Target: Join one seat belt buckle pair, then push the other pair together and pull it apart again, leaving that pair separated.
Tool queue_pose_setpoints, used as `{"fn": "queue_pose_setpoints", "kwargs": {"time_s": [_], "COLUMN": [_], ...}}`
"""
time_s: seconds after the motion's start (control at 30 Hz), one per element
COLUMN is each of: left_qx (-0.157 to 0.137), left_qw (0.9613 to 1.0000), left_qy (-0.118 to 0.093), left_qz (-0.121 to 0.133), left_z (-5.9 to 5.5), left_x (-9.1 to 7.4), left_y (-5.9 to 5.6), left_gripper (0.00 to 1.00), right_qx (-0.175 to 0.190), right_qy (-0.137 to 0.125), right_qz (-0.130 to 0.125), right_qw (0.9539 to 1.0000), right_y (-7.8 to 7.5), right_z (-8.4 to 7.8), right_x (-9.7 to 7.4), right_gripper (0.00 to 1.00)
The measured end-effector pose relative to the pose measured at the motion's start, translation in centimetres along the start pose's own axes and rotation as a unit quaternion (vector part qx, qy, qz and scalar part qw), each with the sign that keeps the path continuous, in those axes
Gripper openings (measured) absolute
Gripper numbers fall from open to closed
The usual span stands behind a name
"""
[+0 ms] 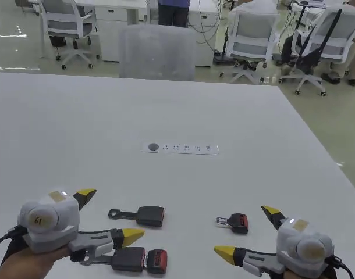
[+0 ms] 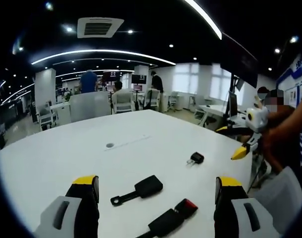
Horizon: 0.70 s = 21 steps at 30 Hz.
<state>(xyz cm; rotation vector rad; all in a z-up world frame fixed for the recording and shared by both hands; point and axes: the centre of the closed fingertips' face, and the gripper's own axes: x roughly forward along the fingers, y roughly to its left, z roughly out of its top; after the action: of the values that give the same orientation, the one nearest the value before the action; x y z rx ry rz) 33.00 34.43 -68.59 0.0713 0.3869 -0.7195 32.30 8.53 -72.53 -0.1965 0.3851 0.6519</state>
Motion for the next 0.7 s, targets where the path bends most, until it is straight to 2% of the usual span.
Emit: {"fn": "queue_pose_setpoints", "kwargs": {"time_s": [0.17,0.2,0.33,0.7], "left_qx": [-0.004,-0.001,-0.003,-0.016], "left_qw": [1.0,0.9999,0.9998,0.9995], "left_qy": [0.009,0.013,0.019,0.025], "left_qz": [0.0,-0.002,-0.005,-0.008], "left_z": [-1.2,-1.6,-2.5,-3.9], "left_x": [-1.2,-1.6,-2.4,-4.2], "left_y": [-0.2,-0.6,-0.7,-1.1], "left_gripper": [1.0,1.0,1.0,1.0], "right_qx": [-0.001,0.001,0.002,0.006], "right_qy": [-0.001,0.001,0.013,0.023], "right_qz": [-0.008,-0.009,-0.01,-0.012], "right_qw": [1.0,1.0,0.9999,0.9996], "right_y": [-0.1,-0.1,0.4,1.1], "right_z": [-0.4,-0.7,-1.8,-3.3], "right_x": [-1.3,-1.5,-2.4,-3.7], "right_gripper": [1.0,1.0,1.0,1.0]}}
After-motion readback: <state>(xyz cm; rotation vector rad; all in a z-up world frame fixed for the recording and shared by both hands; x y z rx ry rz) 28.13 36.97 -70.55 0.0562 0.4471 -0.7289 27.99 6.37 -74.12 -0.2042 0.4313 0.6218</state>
